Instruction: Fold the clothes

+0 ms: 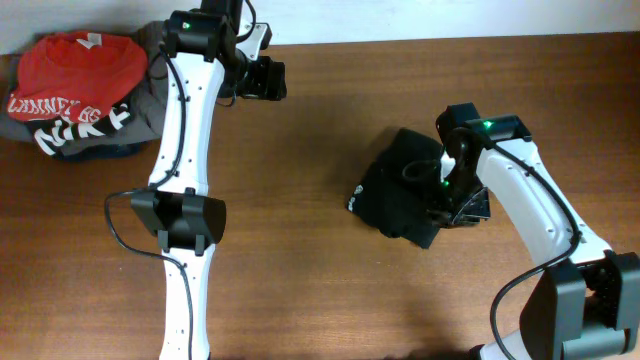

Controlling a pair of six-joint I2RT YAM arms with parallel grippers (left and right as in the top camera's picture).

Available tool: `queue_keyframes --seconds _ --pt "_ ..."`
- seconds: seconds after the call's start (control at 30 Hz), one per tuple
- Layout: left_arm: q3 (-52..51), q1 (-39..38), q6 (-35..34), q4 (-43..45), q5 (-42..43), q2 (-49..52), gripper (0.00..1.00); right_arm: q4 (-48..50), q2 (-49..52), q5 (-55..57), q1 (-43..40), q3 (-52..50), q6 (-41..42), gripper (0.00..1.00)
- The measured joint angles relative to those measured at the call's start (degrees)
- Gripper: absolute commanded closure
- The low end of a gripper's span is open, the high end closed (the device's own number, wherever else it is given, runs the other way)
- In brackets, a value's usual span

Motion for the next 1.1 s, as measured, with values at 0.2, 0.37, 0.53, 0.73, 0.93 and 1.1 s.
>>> queue_keyframes --seconds 0.2,0.37,0.53,0.73,0.93,1.1 --pt "0.0 -0.11 0.0 -0.02 0.0 0.0 0.14 0.09 0.0 5.75 -0.02 0.0 4.44 0.25" --pt "0.0 -0.11 0.0 -0.02 0.0 0.02 0.14 5.53 0.0 8.28 -0.94 0.44 6.75 0.23" --pt "0.0 -0.11 0.0 0.0 0.0 0.02 0.14 11.21 0.0 7.15 -3.63 0.63 6.01 0.23" --pt "0.0 -0.11 0.0 -0.02 0.0 0.02 0.14 16.28 0.0 0.13 -4.7 0.63 5.86 0.23" --pt "0.0 -0.11 0.0 -0.04 0.0 0.0 0.14 20.59 0.68 -5.33 -4.7 -1.25 6.99 0.24" --pt "0.0 -0.11 0.0 -0.04 0.0 0.02 0.14 25.77 4.07 -6.05 -4.7 -3.58 8.02 0.29"
